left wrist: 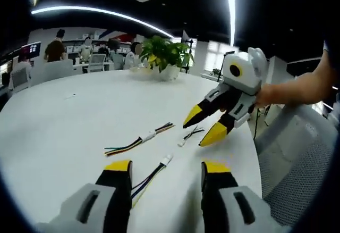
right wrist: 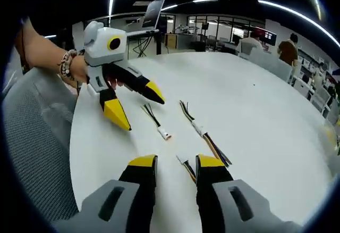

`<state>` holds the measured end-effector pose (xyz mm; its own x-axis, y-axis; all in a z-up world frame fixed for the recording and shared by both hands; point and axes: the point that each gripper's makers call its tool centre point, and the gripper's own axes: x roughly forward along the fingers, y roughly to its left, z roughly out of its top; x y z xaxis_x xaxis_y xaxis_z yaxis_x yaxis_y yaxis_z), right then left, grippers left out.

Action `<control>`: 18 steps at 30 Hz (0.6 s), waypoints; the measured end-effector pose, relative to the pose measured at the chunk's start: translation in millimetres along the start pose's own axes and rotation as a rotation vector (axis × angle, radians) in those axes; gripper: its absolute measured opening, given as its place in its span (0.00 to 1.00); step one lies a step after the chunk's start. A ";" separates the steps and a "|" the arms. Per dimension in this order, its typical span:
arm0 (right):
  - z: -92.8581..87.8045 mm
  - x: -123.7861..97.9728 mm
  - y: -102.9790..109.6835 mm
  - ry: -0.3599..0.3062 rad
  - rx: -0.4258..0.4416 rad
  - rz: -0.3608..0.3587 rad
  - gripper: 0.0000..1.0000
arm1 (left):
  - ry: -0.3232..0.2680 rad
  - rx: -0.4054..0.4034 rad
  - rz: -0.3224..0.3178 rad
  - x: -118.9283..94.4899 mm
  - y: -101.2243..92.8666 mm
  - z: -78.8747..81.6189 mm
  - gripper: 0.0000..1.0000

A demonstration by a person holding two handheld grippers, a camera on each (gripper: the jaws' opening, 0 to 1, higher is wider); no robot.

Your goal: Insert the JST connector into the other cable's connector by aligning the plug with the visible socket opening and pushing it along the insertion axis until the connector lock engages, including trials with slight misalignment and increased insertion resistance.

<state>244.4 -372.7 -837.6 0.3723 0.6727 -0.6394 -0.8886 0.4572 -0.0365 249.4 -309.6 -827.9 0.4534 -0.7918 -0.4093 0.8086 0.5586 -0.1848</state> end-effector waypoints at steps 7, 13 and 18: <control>-5.4 5.6 -6.0 0.024 -0.037 -0.040 0.23 | -0.004 0.049 -0.026 4.2 -8.8 -0.9 0.43; -5.9 8.1 -5.1 0.026 -0.039 -0.037 0.19 | 0.009 0.081 -0.037 9.2 -13.2 -4.3 0.33; -6.3 8.1 -7.0 0.027 -0.043 -0.045 0.16 | -0.009 0.063 0.000 18.0 -8.0 1.6 0.29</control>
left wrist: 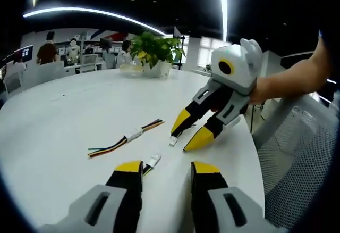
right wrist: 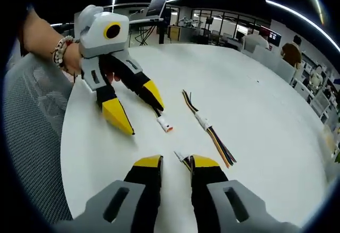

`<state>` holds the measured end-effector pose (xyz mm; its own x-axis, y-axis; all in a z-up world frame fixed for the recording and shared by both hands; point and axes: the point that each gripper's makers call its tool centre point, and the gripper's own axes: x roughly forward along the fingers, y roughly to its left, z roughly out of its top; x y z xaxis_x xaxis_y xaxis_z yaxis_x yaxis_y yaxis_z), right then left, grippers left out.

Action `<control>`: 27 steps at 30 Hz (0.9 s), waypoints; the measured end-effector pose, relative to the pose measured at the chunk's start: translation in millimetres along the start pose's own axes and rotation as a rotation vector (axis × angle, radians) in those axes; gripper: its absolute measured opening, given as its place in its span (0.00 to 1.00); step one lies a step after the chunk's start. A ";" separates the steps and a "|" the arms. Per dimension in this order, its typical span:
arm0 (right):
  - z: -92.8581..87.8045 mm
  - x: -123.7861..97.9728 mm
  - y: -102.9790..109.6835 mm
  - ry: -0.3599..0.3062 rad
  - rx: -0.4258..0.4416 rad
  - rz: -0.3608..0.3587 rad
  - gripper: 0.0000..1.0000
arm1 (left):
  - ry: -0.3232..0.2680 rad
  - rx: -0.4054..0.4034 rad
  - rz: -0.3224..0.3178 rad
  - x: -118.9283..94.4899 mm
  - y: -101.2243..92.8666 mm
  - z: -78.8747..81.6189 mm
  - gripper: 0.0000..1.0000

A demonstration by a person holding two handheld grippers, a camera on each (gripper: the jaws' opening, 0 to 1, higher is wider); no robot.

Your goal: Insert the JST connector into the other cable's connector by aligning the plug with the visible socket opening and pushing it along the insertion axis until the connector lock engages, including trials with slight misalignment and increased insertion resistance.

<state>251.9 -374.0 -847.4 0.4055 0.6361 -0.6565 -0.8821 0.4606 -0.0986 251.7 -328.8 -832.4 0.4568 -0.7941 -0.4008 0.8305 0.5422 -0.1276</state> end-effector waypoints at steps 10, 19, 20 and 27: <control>-2.6 -0.9 -1.3 -0.002 0.001 -0.001 0.07 | 0.024 -0.005 0.025 7.4 6.7 -6.4 0.23; -4.7 -2.6 -1.2 -0.002 0.007 0.003 0.05 | 0.047 0.137 0.023 7.5 8.3 -7.3 0.09; -4.9 -2.7 -1.2 -0.002 0.005 0.003 0.05 | 0.050 0.138 0.018 7.9 7.8 -7.4 0.07; -4.2 -3.4 1.9 -0.004 -0.018 0.021 0.05 | 0.049 0.177 -0.019 9.6 -0.3 -7.7 0.00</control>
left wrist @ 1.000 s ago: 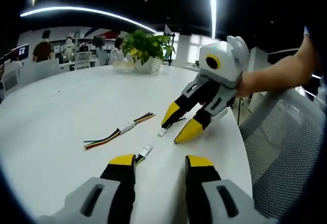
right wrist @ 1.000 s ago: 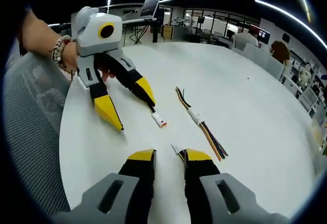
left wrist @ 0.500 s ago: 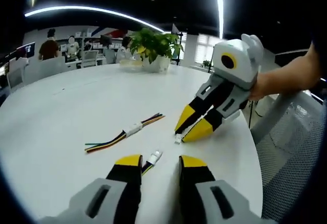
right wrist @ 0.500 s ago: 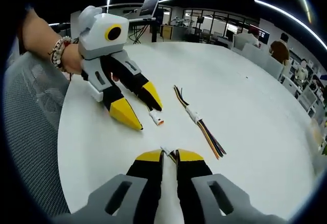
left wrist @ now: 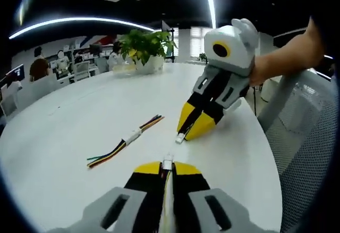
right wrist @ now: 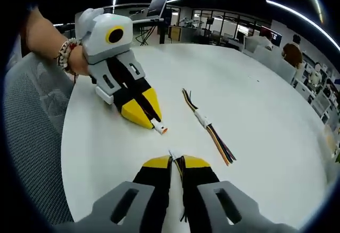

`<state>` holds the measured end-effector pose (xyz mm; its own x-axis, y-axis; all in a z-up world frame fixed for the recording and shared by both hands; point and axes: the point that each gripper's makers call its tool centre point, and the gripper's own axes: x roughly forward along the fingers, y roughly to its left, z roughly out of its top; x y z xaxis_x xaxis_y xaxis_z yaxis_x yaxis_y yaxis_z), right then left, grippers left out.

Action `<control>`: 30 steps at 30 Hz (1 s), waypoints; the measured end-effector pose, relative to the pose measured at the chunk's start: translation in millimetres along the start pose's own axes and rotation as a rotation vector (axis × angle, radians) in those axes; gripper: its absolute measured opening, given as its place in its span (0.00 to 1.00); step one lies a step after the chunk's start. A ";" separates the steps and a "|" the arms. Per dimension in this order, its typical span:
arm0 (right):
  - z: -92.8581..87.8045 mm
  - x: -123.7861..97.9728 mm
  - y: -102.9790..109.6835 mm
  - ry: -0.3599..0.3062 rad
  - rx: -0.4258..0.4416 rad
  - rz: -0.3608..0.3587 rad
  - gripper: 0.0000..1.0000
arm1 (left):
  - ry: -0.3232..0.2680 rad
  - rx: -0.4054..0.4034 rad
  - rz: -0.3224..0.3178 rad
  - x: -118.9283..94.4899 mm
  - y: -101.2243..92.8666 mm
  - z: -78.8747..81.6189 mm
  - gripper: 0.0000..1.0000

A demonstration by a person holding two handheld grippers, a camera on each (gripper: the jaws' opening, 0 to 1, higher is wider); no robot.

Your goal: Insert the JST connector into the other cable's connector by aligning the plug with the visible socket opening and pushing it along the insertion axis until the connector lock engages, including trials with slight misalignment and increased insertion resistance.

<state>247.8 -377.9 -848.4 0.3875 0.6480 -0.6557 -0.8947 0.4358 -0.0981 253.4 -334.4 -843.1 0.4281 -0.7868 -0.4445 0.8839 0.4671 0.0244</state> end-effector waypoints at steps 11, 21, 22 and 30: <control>18.3 -2.7 10.2 -0.044 -0.076 0.032 0.04 | 0.042 0.123 -0.069 -5.8 -10.6 1.6 0.00; 23.2 -1.4 19.5 -0.035 -0.175 0.055 0.04 | 0.022 0.132 -0.102 -9.3 -15.7 11.4 0.00; 23.1 -1.1 19.8 -0.034 -0.181 0.056 0.04 | 0.024 0.134 -0.100 -9.3 -15.7 11.2 0.00; 23.6 -0.1 21.9 -0.030 -0.193 0.072 0.04 | 0.048 0.145 -0.096 -8.8 -15.4 8.8 0.00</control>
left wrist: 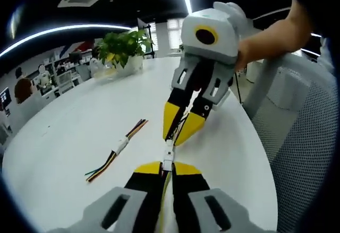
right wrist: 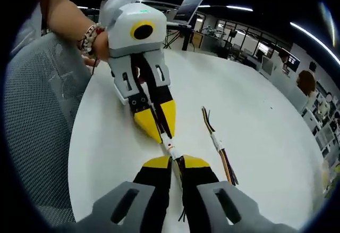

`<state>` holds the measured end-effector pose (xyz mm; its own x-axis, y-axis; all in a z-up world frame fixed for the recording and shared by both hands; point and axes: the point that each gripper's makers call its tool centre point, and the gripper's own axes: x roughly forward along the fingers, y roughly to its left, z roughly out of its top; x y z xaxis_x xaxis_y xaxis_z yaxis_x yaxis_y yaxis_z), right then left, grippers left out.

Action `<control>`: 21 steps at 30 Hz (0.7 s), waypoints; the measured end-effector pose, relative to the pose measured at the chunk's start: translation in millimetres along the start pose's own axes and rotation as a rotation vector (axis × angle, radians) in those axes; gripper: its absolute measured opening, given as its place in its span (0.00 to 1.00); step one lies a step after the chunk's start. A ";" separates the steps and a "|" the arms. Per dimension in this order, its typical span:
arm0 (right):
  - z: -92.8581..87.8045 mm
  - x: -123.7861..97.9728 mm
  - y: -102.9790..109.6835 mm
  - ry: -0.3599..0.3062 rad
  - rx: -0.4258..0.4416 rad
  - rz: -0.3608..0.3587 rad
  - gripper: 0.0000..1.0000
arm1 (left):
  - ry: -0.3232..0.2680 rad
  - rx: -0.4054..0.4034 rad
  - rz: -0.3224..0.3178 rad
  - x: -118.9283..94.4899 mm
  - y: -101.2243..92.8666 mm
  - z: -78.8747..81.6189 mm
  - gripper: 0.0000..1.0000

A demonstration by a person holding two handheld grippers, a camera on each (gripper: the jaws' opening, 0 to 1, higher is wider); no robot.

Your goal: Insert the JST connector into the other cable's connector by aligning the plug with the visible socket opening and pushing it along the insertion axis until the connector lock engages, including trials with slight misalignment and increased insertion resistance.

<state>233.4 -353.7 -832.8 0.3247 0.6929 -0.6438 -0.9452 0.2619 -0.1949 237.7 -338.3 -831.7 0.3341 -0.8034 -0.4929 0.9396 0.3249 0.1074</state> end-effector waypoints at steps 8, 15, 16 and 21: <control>3.3 1.6 4.0 0.001 -0.009 0.015 0.04 | 0.000 0.005 -0.012 0.8 -2.9 2.6 0.00; 5.3 1.2 4.1 -0.012 0.018 0.023 0.04 | -0.003 0.011 -0.025 1.2 -3.8 5.7 0.00; 5.0 1.1 4.0 -0.012 0.025 0.024 0.04 | -0.004 0.013 -0.027 1.4 -3.9 6.0 0.00; 4.8 0.8 5.4 -0.019 0.053 0.032 0.04 | 0.001 0.018 -0.033 1.6 -4.5 6.0 0.00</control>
<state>228.7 -348.5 -830.8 0.2958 0.7139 -0.6348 -0.9521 0.2742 -0.1352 234.4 -344.1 -827.8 0.3033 -0.8127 -0.4976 0.9511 0.2898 0.1064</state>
